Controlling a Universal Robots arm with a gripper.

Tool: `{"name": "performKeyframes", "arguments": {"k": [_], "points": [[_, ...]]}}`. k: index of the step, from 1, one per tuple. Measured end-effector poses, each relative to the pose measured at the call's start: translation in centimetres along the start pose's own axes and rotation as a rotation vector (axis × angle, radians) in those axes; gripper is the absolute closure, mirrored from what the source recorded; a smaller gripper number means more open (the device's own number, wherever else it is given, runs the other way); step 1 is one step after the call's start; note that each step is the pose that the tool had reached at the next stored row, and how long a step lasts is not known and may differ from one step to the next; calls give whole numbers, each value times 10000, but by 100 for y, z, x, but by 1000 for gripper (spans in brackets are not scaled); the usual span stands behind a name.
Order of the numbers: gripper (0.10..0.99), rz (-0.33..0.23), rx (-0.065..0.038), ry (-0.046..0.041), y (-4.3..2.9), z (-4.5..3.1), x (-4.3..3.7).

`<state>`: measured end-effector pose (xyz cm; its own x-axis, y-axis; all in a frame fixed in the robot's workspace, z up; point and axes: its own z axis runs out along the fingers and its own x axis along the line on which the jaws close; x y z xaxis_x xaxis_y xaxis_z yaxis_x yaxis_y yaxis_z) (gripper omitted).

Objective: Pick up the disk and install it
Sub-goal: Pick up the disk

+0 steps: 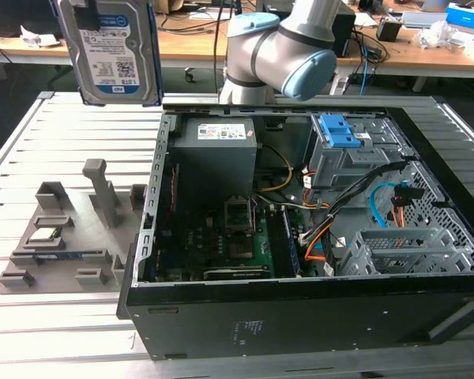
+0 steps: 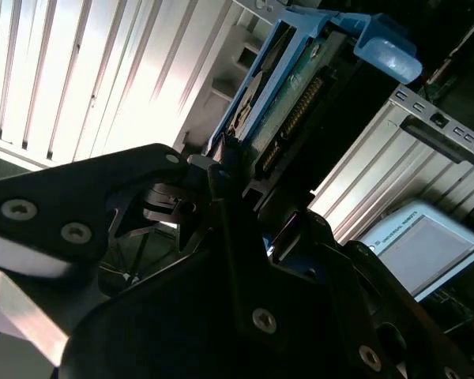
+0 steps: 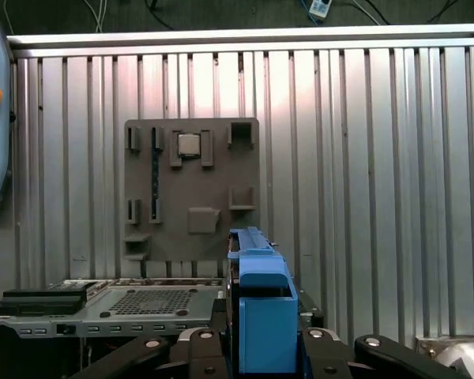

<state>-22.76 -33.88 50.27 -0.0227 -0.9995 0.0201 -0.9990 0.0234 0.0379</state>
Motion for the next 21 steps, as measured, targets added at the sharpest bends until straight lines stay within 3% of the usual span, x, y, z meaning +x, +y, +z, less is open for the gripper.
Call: {"name": "performKeyframes", "arguments": {"k": [9, 21], "points": [[722, 2, 0, 0, -313, -12, -10], [722, 3, 1, 4, -787, -30, -27]]}}
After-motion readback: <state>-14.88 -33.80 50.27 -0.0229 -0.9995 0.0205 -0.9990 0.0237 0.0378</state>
